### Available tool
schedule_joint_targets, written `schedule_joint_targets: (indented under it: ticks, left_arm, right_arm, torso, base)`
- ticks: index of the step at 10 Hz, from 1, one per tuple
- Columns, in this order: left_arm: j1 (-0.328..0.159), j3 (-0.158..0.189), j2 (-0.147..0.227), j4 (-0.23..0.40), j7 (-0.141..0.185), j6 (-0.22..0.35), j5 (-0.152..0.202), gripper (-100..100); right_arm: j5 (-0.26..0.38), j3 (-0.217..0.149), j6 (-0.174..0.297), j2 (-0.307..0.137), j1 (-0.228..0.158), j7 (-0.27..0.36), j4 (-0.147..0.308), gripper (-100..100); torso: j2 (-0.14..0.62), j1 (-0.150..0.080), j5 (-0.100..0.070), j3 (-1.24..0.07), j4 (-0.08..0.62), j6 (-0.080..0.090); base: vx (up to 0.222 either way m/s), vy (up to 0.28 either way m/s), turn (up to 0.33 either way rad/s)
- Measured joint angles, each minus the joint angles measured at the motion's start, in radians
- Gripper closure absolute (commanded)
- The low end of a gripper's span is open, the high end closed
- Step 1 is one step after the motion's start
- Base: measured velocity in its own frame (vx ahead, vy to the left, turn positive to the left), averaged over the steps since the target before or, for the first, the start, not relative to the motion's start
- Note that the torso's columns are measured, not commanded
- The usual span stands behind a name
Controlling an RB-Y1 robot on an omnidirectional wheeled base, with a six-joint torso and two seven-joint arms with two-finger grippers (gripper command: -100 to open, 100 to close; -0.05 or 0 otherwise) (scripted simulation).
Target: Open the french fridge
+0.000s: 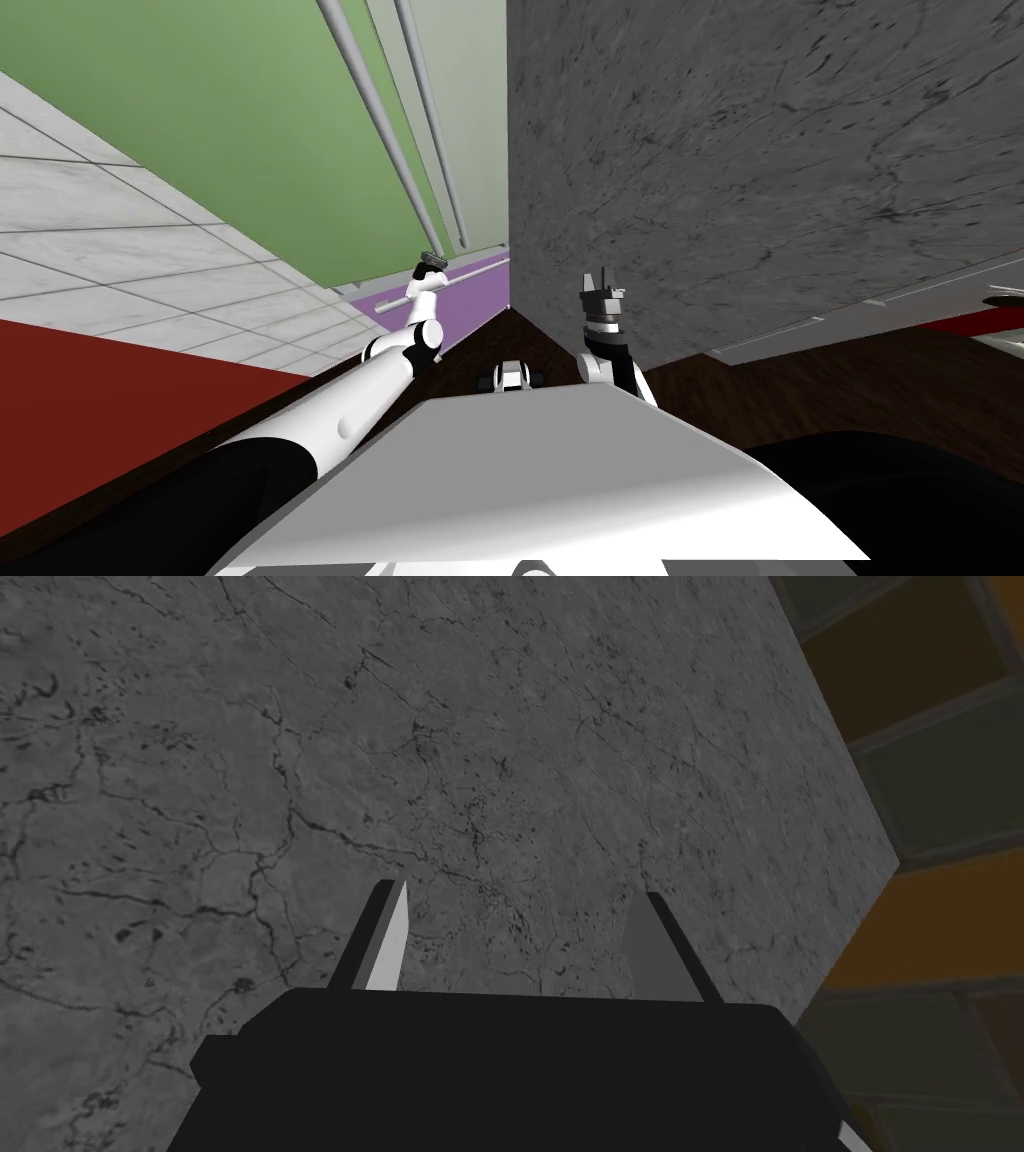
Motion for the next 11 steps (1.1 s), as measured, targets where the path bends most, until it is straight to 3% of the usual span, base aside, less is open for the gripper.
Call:
schedule_joint_targets:
  ticks: [3,6,9,11]
  left_arm:
    - [-0.013,-0.033,-0.031,0.004,0.0,0.002,0.007,100]
    - [-0.02,-0.091,-0.066,-0.034,0.004,0.033,0.027,100]
    - [-0.053,-0.135,-0.075,0.04,0.008,-0.002,0.045,100]
    - [-0.038,-0.149,-0.09,0.022,0.01,0.006,0.049,100]
  right_arm:
    - [0.0,0.0,0.0,0.0,0.0,0.0,0.0,0]
    - [0.0,0.0,0.0,0.0,0.0,0.0,0.0,0]
    - [0.0,0.0,0.0,0.0,0.0,0.0,0.0,0]
    - [0.0,0.0,0.0,0.0,0.0,0.0,0.0,0]
  torso:
    - [0.001,0.001,0.0,0.0,0.001,0.001]
    - [0.007,-0.001,-0.001,0.005,0.003,0.002]
    - [0.003,-0.001,-0.001,0.001,0.002,0.003]
    - [-0.004,-0.003,-0.002,-0.002,0.002,-0.002]
  base:
    - [-0.184,0.17,-0.094]
    - [-0.257,0.194,-0.125]
    - [-0.199,0.141,-0.09]
    - [-0.082,0.085,-0.043]
